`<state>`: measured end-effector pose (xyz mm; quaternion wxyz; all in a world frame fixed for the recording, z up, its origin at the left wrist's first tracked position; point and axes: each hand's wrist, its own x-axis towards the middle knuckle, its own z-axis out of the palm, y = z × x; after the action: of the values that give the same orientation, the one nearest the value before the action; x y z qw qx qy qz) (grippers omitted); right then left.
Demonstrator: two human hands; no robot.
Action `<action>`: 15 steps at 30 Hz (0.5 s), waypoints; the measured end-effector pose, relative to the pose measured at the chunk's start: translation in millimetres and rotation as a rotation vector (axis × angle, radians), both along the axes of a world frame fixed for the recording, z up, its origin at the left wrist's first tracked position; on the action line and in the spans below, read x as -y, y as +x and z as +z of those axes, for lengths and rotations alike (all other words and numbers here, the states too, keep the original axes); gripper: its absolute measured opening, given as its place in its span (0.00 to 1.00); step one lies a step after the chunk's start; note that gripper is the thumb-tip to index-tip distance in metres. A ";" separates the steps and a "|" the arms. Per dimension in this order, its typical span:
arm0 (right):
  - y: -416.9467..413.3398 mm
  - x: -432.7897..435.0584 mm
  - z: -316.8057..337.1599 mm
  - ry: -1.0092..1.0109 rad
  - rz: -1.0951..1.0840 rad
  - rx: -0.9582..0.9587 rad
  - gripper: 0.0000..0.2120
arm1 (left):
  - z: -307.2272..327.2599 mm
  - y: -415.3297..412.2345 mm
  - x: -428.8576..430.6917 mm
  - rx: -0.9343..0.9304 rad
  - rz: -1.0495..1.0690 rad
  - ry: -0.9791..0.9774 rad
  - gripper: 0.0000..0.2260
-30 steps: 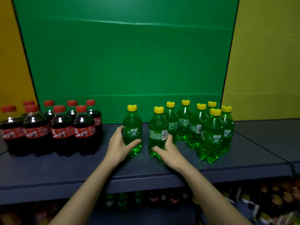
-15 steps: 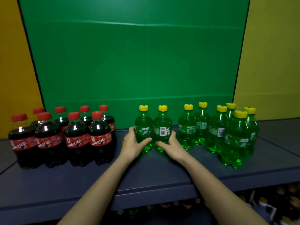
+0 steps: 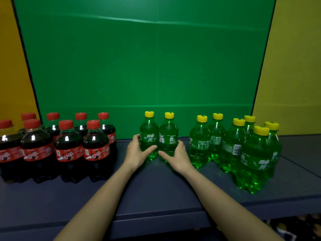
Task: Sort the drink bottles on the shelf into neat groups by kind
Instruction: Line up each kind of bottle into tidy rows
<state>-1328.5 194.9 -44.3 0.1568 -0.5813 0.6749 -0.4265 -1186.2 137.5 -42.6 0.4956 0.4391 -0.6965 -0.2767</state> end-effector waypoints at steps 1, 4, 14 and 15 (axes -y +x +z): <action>0.7 0.6 0.5 0.011 0.005 -0.001 0.40 | 0.5 0.0 -1.7 -0.007 -0.002 0.004 0.28; 0.5 -0.6 1.5 0.000 0.078 0.095 0.37 | 1.9 0.3 -7.6 -0.007 -0.008 -0.003 0.28; -4.2 9.4 1.8 -0.038 0.043 0.206 0.34 | 1.8 0.4 -12.1 0.013 0.029 -0.026 0.28; -5.3 9.7 1.0 -0.030 0.071 0.251 0.33 | 2.1 0.2 -12.5 0.016 0.033 -0.030 0.28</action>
<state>-1333.8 185.2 -43.2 0.2463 -0.5491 0.6224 -0.5004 -1186.0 149.9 -40.5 0.5010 0.4451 -0.6971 -0.2548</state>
